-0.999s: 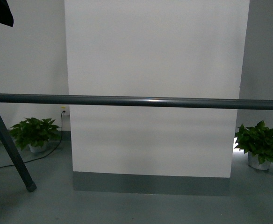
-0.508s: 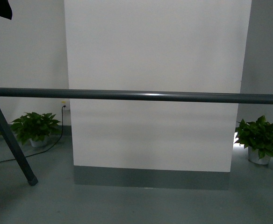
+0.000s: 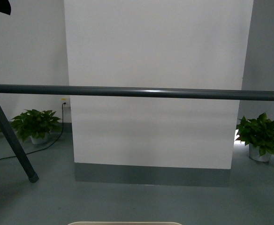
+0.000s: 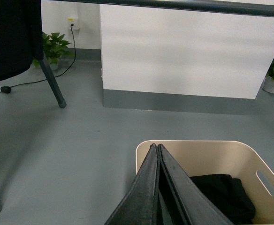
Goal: Move hamper under clothes hanger
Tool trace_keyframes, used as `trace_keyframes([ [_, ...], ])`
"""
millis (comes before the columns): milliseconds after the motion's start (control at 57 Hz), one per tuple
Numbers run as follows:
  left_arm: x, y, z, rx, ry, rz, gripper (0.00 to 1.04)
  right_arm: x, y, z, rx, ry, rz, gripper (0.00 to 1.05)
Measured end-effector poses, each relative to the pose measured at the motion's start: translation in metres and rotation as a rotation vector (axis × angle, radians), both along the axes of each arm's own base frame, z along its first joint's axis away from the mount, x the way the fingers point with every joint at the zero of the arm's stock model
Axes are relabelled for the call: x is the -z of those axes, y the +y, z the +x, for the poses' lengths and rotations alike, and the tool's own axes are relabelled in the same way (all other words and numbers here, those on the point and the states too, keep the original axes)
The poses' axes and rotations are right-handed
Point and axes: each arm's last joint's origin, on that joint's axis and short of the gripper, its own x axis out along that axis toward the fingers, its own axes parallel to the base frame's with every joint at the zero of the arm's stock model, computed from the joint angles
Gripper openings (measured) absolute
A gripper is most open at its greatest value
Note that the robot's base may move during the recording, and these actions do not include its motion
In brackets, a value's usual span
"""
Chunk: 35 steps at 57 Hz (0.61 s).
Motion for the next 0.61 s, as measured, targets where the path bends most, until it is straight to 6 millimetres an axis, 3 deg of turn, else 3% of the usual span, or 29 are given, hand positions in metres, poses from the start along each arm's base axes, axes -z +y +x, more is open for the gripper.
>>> trace_keyframes([
  [88,0.0,0.0,0.0,0.0,0.0,-0.001,0.05,0.0,0.0,0.0,0.0,0.0,0.0,0.08],
  [245,0.0,0.0,0.0,0.0,0.0,0.0,0.37,0.0,0.0,0.0,0.0,0.0,0.0,0.4],
  [421,0.0,0.0,0.0,0.0,0.0,0.0,0.6,0.0,0.0,0.0,0.0,0.0,0.0,0.63],
  [579,0.0,0.0,0.0,0.0,0.0,0.0,0.94,0.0,0.0,0.0,0.0,0.0,0.0,0.96],
  [614,0.0,0.0,0.0,0.0,0.0,0.001,1.0,0.0,0.0,0.0,0.0,0.0,0.001,0.99],
])
